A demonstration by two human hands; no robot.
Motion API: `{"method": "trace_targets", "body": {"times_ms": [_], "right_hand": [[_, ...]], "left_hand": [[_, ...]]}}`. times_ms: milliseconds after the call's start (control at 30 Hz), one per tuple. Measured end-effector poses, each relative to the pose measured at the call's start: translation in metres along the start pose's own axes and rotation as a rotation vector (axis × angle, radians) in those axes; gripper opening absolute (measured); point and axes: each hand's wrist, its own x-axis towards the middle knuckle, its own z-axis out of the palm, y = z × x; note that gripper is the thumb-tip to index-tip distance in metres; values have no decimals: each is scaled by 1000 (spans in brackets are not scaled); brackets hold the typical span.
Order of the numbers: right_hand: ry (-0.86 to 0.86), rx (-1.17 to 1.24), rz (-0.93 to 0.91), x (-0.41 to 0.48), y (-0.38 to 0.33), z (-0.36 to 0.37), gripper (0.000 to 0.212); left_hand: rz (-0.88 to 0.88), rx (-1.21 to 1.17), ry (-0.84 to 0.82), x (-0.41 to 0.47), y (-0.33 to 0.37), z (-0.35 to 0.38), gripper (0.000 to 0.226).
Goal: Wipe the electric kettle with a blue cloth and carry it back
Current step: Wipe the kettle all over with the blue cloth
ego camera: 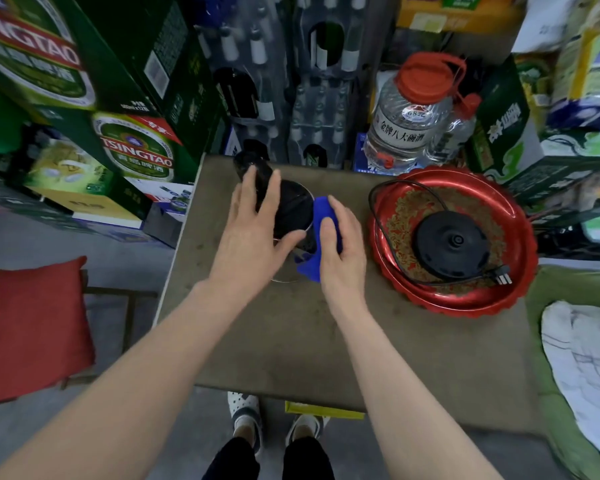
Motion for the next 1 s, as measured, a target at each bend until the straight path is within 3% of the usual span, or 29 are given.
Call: {"method": "trace_targets", "body": {"times_ms": [100,200,267,400,467,567,633,733,833,933,1000], "right_hand": [[13,-59,44,12,22,12,40],[-13,-50,419,25,52,5,40],[-63,-57,509,26,54,-3,39],[-79,-124,75,32,10,-3,38],[-75,-93,33,38,4,5,37],[-45,-46,368,35,36,11,39],[-160,-124,570,24,56,7,39],[-201,-91,650,7,58,1,31],[-52,57,650,6,52,-7,6],[12,73,631,5,45,-15,9],[3,101,651,6,41,-21,15]], "left_hand": [[-117,23,21,-2,8,7,89],[-99,38,15,0,6,5,88],[-90,33,-13,2,3,3,88],[-46,12,-39,6,-7,-3,90],[-9,18,-72,9,-13,-8,91],[62,10,-140,12,-27,-20,91],[102,-29,-208,13,-38,-29,91],[83,-166,-285,12,-47,-38,92],[-62,-204,-126,2,-26,-28,95],[-258,-90,20,-4,6,-4,111],[-304,-5,72,0,14,5,108]]}}
